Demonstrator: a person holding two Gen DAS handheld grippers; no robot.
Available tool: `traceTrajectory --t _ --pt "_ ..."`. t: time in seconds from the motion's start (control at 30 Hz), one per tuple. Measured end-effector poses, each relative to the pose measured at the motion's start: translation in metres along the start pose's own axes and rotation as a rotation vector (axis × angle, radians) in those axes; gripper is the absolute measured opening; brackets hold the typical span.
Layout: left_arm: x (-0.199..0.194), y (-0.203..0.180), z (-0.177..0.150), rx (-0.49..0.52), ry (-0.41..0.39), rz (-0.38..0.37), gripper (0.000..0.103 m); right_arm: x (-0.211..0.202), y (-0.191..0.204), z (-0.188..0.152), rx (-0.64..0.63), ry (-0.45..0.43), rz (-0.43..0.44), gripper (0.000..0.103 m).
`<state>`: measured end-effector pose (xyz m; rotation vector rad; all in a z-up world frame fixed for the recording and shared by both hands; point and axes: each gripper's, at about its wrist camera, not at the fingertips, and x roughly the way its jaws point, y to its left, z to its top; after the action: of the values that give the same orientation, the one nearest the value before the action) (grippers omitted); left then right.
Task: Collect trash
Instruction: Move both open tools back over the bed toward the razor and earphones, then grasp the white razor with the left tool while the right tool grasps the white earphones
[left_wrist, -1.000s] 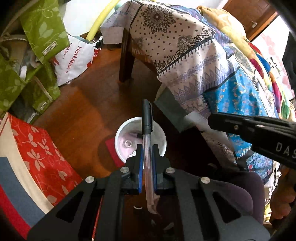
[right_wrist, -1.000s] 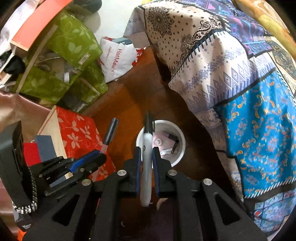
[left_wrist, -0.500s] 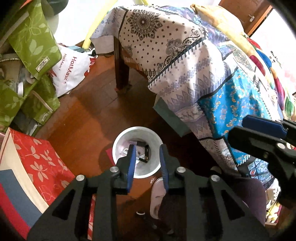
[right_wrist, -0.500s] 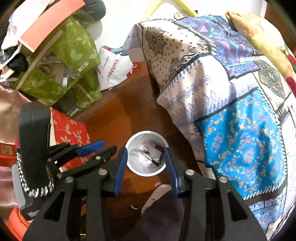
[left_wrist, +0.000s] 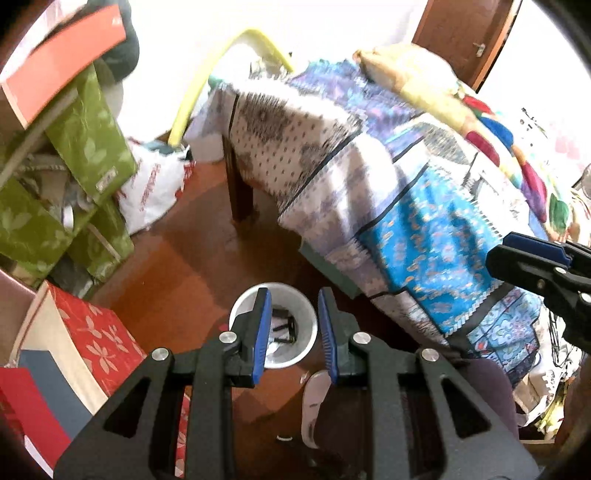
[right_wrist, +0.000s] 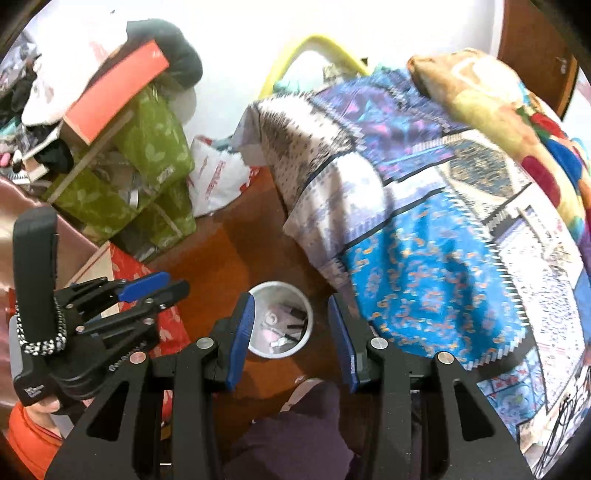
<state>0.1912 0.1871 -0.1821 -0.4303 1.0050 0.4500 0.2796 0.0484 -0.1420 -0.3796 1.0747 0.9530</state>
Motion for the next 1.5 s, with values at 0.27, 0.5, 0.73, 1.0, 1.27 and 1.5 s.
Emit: traceTrajectory --t 0.27,0.5,0.73,1.0,1.27,1.5 --pt "-0.038 -0.052 0.018 0.089 -0.091 -0.013 0.028 -0.054 -0.044 -0.004 0.080 -0.117 -0.041 0.038" --pt "-0.041 -0.114 0.041 0.163 -0.136 -0.085 0.031 -0.099 -0.108 -0.010 0.181 -0.196 -0.111 0.038" --pt "-0.018 -0.187 0.069 0.245 -0.108 -0.160 0.032 -0.139 -0.178 -0.027 0.285 -0.273 -0.203 0.038" --pt "0.016 -0.266 0.090 0.346 -0.078 -0.214 0.032 -0.157 -0.248 -0.047 0.375 -0.288 -0.300 0.038" --pt "0.069 -0.334 0.098 0.427 -0.019 -0.257 0.032 -0.141 -0.311 -0.059 0.478 -0.265 -0.307 0.038" --pt "0.131 -0.386 0.100 0.474 0.058 -0.277 0.032 -0.099 -0.357 -0.067 0.559 -0.207 -0.294 0.038"
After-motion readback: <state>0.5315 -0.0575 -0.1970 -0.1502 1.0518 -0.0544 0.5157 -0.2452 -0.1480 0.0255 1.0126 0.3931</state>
